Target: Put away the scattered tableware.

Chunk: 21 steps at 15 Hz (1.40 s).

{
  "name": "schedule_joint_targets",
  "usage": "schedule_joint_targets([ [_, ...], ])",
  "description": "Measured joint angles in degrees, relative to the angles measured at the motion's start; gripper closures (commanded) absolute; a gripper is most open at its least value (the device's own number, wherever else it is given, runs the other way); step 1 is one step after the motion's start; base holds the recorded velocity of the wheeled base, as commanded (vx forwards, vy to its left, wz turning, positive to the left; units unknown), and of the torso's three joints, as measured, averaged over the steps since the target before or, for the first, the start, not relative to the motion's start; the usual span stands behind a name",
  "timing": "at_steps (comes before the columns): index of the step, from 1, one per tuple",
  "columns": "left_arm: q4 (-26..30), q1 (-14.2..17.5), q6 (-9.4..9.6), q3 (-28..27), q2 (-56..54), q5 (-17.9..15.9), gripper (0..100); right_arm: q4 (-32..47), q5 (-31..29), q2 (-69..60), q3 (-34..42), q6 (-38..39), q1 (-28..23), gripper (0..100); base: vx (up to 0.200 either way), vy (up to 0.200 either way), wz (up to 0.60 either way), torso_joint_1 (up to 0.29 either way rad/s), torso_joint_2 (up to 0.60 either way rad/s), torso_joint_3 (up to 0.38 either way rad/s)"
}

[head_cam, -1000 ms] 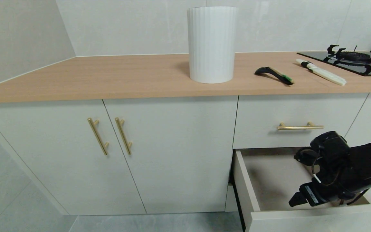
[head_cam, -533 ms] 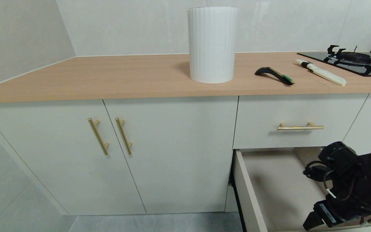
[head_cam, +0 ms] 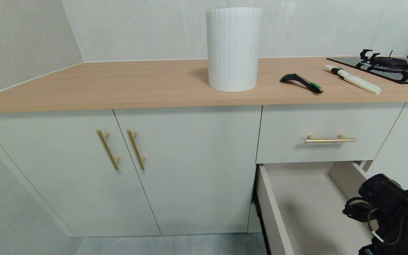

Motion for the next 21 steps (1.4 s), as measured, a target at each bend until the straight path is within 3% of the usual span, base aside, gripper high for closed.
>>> schedule_joint_targets([
  [4,0.0,0.0,0.0,0.0,0.0,0.0,0,-0.2,0.2,-2.5,1.3,0.0,0.8,0,0.0,0.0,0.0,0.0,0.0,0.0],
  [8,0.0,0.0,0.0,0.0,0.0,0.0,0,0.2,0.4,-12.5,-3.5,-0.2,1.2,0,0.0,0.0,0.0,0.0,0.0,0.0],
  [13,0.0,0.0,0.0,0.0,0.0,0.0,0,4.4,0.5,-22.3,-26.0,-0.5,2.9,0,0.0,0.0,0.0,0.0,0.0,0.0],
  [16,0.0,0.0,0.0,0.0,0.0,0.0,0,5.3,1.8,-20.3,-38.8,-0.3,3.1,0,0.0,0.0,0.0,0.0,0.0,0.0],
  [21,0.0,0.0,0.02,0.0,0.0,0.0,0,4.2,0.3,-12.3,-53.1,3.0,3.1,0,0.0,0.0,0.0,0.0,0.0,0.0],
])
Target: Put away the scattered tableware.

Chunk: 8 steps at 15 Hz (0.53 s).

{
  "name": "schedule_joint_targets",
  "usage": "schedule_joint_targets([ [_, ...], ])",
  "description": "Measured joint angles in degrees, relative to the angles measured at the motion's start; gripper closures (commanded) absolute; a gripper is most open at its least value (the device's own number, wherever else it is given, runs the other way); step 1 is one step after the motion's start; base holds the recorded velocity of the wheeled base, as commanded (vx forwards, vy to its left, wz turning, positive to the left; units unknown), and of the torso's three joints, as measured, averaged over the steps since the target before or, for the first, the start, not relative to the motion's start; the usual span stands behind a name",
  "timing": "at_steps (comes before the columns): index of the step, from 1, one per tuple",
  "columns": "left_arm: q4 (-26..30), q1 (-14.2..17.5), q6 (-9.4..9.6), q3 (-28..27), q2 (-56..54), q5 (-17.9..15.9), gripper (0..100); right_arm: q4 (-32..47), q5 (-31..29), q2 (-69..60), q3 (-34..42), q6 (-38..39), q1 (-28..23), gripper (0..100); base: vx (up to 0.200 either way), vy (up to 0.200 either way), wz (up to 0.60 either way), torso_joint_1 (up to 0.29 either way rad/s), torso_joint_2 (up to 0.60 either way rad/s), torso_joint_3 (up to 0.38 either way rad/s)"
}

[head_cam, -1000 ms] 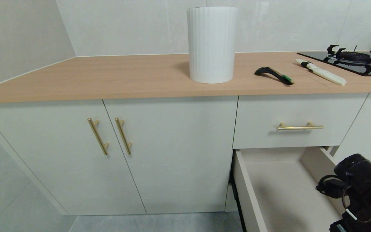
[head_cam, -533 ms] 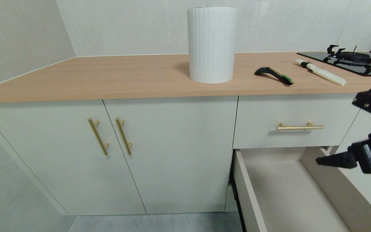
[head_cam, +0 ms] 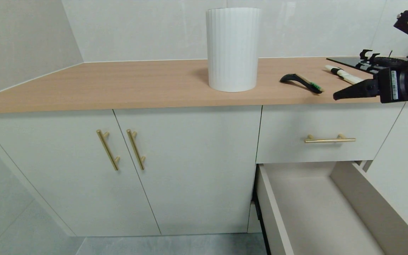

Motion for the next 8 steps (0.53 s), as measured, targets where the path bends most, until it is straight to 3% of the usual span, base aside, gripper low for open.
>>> schedule_joint_targets([
  [4,0.0,0.0,0.0,0.0,0.0,0.0,0,0.4,-7.8,7.3,-9.6,4.8,0.1,0,0.0,0.0,0.0,0.0,0.0,0.0],
  [8,0.0,0.0,-0.02,0.0,0.0,0.0,0,0.6,-9.7,12.0,-13.5,7.6,2.2,0,0.0,0.0,0.0,0.0,0.0,0.0],
])
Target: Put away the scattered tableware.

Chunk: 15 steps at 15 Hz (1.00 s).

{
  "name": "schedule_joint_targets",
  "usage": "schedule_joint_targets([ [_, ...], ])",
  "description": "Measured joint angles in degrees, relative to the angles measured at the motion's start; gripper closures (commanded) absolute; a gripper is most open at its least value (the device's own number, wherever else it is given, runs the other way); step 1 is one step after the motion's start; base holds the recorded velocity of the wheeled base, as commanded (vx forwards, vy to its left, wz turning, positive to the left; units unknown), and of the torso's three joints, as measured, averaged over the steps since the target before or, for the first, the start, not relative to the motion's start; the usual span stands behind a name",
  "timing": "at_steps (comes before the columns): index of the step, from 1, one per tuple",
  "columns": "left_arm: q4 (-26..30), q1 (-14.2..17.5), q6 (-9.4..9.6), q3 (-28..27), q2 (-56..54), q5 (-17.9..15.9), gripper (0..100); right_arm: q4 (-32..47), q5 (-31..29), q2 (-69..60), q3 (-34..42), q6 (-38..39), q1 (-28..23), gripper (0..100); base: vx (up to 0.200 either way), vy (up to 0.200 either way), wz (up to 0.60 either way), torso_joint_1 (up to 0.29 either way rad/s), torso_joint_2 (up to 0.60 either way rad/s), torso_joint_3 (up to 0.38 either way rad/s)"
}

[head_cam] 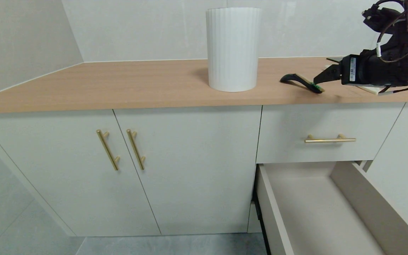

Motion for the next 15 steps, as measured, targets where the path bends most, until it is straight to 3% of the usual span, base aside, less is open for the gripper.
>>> schedule_joint_targets([
  [8,0.0,0.0,0.0,0.0,0.0,0.0,0,5.1,-6.2,5.7,-8.2,4.6,1.9,0,0.0,0.0,0.0,0.0,0.0,0.0],
  [15,0.0,0.0,0.02,0.0,0.0,0.0,0,5.2,-9.8,9.1,-10.7,6.5,3.9,0,0.0,0.0,0.0,0.0,0.0,0.0],
])
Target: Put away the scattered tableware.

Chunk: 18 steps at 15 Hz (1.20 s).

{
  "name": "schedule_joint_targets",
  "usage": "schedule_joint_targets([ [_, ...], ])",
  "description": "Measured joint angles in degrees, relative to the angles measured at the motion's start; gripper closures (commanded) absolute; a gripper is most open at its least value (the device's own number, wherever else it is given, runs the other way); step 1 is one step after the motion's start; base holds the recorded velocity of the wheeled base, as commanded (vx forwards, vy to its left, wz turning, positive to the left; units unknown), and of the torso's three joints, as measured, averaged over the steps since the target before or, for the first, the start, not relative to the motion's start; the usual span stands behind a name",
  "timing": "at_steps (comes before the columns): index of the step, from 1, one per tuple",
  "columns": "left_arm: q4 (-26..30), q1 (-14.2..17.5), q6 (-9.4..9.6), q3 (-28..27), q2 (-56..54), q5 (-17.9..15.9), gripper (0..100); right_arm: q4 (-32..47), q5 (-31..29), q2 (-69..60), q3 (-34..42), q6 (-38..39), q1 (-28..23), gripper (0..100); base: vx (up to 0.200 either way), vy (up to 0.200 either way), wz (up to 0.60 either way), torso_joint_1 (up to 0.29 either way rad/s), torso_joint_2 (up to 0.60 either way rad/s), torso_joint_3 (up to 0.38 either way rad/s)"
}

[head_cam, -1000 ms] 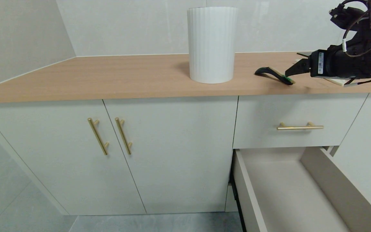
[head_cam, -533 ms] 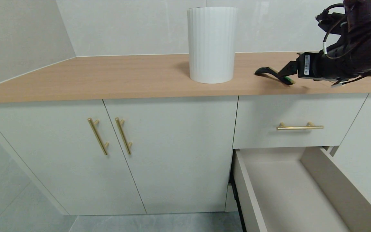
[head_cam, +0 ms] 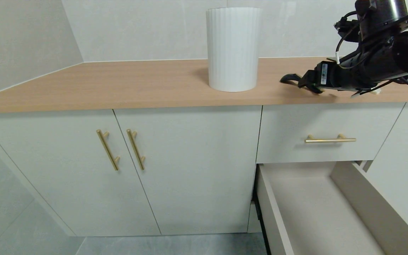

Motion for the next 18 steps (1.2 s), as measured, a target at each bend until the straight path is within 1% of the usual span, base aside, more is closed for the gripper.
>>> schedule_joint_targets([
  [1,0.0,0.0,-0.02,0.0,0.0,0.0,0,0.0,-1.7,0.5,-0.3,0.3,0.1,0,0.0,0.0,0.0,0.0,0.0,0.0],
  [2,0.0,0.0,-0.02,0.0,0.0,0.0,0,0.1,-2.1,0.9,-0.5,0.3,0.1,0,0.0,0.0,0.0,0.0,0.0,0.0],
  [6,0.0,0.0,0.0,0.0,0.0,0.0,0,2.4,-2.4,1.5,-0.7,0.5,0.4,0,0.0,0.0,0.0,0.0,0.0,0.0],
  [9,0.0,0.0,0.0,0.0,0.0,0.0,0,2.4,-3.0,1.7,-0.7,0.5,0.4,0,0.0,0.0,0.0,0.0,0.0,0.0],
  [12,0.0,0.0,0.0,0.0,0.0,0.0,0,1.3,-3.2,1.9,-0.7,0.5,0.4,0,0.0,0.0,0.0,0.0,0.0,0.0],
  [15,0.0,0.0,0.0,0.0,0.0,0.0,0,-1.6,-4.0,2.0,-0.7,0.9,0.3,0,0.0,0.0,0.0,0.0,0.0,0.0],
  [18,0.0,0.0,0.0,0.0,0.0,0.0,0,-1.8,-5.5,2.5,-0.7,1.0,0.2,0,0.0,0.0,0.0,0.0,0.0,0.0],
])
